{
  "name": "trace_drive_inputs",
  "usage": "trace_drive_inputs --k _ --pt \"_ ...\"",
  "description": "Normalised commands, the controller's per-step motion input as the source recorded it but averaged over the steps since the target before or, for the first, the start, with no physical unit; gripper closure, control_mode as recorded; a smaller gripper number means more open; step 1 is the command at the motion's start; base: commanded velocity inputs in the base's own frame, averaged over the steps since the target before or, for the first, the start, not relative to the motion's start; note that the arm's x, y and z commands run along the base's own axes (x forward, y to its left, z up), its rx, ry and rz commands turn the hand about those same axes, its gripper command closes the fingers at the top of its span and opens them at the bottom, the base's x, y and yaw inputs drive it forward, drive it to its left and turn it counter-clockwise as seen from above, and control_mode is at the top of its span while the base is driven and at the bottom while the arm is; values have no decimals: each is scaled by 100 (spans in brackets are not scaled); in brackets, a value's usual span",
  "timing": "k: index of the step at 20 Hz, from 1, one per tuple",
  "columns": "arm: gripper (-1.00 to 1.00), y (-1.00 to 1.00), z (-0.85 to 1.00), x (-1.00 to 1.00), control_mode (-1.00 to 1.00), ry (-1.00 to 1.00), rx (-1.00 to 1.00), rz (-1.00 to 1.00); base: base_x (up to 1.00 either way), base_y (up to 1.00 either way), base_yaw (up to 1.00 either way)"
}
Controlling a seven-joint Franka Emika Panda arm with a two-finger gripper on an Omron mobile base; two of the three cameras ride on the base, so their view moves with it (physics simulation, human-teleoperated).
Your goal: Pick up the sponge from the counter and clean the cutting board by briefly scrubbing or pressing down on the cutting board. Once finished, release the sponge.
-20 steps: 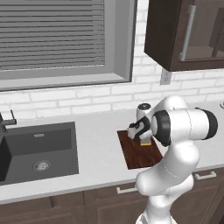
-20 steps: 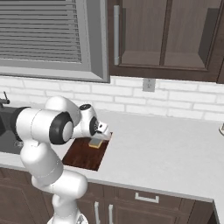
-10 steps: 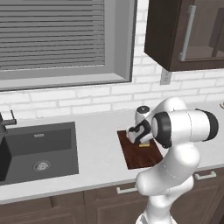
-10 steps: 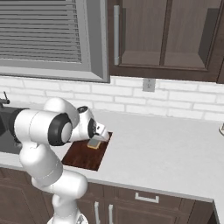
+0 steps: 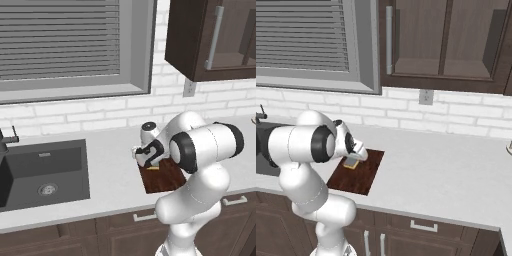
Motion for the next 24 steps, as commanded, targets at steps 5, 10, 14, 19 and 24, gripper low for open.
trace_drive_inputs --k 5,10,14,19,24 --pt "100 3 -1 0 -100 -3 0 -1 0 0 0" --pt "100 -12 -12 -2 -100 -15 0 -1 0 0 0" --pt "100 -34 -19 -16 -100 -19 0 0 0 0 0" --pt "100 -43 -5 -20 -100 -9 0 -1 0 0 0" --pt "100 -44 0 -7 -100 0 2 -7 0 0 0"
